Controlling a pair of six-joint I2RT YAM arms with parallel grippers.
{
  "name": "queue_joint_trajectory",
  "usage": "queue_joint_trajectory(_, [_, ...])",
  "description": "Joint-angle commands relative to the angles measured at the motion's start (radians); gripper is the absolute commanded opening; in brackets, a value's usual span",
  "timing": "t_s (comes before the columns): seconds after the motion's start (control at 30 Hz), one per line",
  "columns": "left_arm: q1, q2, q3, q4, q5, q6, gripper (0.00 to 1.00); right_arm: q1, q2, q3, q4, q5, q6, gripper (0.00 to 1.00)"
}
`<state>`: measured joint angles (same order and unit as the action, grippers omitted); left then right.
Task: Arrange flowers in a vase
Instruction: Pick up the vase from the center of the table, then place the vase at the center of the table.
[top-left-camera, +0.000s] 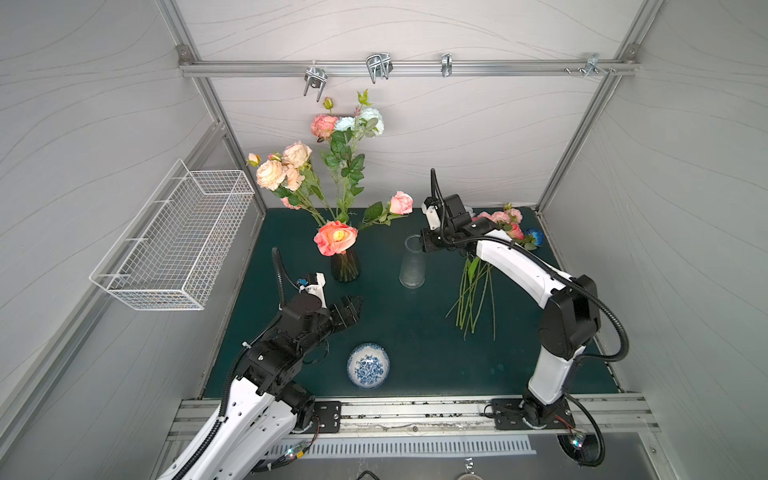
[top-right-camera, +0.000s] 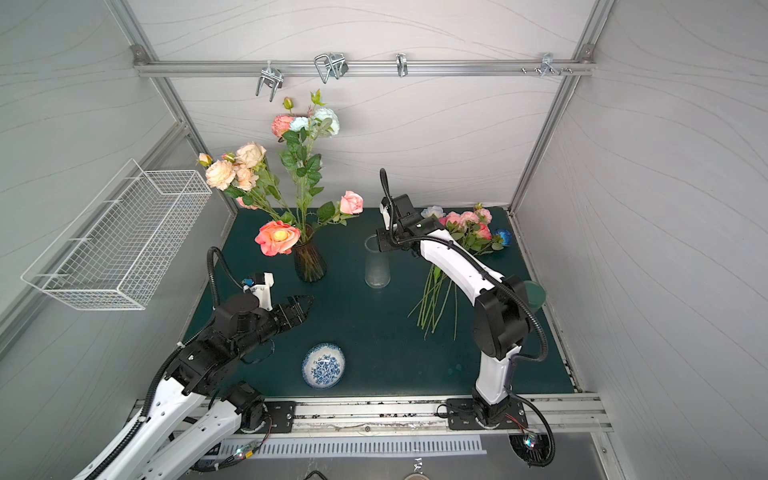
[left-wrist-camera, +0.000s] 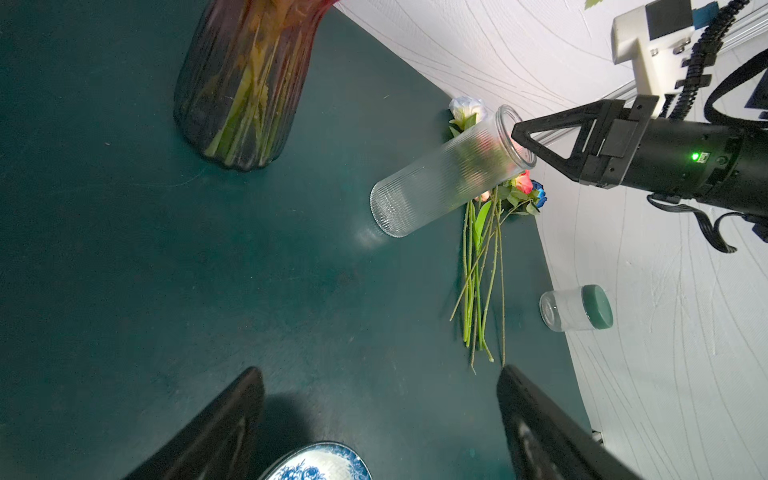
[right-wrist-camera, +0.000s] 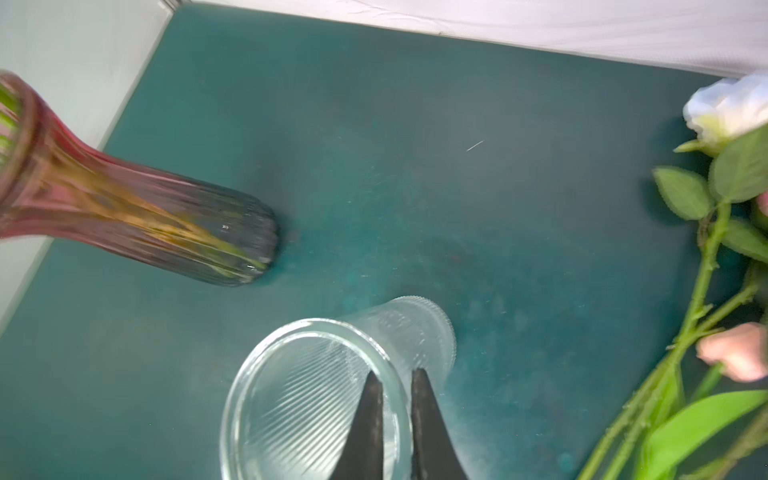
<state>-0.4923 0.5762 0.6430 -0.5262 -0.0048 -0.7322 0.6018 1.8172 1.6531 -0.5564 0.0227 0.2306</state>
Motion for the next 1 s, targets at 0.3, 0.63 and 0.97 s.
queue_joint_trajectory(0.3, [-0.003, 0.007, 0.058, 0.007, 0.001, 0.03, 0.9, 0.042, -0.233, -0.108, -0.093, -0.023, -0.022, 0.0])
queue_joint_trajectory(0.63, [-0.003, 0.002, 0.061, 0.008, 0.014, 0.034, 0.9, 0.133, -0.368, -0.24, -0.148, -0.066, 0.008, 0.0])
queue_joint_trajectory(0.97, [-0.003, -0.009, 0.06, -0.003, 0.01, 0.035, 0.9, 0.179, -0.413, -0.347, -0.125, -0.051, 0.023, 0.04])
